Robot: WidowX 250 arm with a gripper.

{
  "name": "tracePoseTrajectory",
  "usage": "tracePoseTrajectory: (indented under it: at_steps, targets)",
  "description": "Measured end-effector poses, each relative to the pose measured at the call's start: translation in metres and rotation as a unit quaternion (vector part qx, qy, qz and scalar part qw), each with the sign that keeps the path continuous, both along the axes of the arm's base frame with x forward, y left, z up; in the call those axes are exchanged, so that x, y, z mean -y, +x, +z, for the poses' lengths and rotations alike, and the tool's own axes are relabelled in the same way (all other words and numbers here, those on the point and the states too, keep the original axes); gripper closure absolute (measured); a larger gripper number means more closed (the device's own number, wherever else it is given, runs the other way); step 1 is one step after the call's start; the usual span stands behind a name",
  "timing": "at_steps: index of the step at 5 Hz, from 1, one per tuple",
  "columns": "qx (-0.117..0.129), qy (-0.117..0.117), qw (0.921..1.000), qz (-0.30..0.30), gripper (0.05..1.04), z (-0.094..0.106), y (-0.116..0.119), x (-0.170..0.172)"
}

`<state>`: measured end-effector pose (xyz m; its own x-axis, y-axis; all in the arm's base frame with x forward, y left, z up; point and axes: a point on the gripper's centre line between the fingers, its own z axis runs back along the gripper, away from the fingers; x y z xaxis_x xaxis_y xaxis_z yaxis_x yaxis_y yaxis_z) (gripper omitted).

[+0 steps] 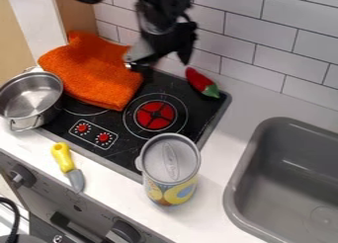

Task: Put the red pepper inside the pot

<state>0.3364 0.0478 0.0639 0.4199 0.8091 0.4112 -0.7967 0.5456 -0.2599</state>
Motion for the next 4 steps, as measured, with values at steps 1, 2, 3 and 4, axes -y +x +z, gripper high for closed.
tracePoseTrajectory:
  at_steps: [1, 2, 3, 4]
  targets:
    - [-0.013, 0.003, 0.9997, 0.021, 0.083, -0.01, 0.006, 0.013]
    - [-0.003, 0.0, 0.9998, 0.017, 0.083, -0.015, 0.012, 0.029]
    - [-0.001, 0.0, 0.9999, 0.014, 0.083, -0.023, 0.019, 0.043]
    - [-0.004, 0.001, 0.9997, 0.023, 0.083, -0.025, 0.025, 0.047]
